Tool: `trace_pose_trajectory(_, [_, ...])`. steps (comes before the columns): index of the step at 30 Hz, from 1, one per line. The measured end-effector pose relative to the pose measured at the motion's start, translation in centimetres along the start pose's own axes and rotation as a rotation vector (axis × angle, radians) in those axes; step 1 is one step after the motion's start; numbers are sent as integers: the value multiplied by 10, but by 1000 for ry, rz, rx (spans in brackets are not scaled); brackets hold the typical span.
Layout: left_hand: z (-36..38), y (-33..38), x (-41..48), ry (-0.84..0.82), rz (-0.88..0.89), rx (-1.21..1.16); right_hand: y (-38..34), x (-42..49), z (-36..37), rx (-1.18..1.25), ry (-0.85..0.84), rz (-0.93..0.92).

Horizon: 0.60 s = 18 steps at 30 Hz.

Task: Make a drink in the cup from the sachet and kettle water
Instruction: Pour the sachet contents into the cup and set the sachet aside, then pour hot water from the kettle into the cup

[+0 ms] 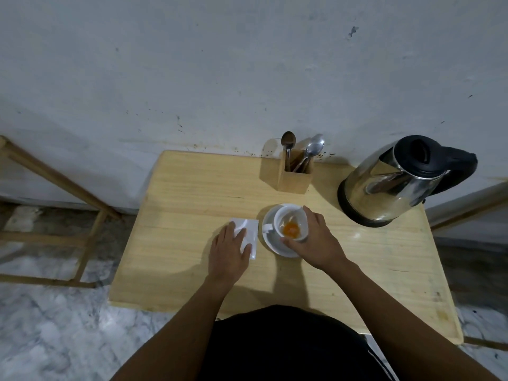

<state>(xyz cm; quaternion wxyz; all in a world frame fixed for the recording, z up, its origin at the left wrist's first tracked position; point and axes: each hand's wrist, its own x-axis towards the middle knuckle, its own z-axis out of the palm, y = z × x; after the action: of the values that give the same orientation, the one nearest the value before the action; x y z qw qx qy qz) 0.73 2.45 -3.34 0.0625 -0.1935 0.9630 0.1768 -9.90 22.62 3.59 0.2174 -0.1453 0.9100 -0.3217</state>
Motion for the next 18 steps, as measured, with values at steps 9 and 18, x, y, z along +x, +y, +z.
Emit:
trace_pose_trajectory(9, [-8,12,9,-65,-51,68,-1,-2,0,-32,3,9])
trace_pose_trajectory(18, [-46,60,11,-13,-56,-414,9,-30,-36,63,269,-3])
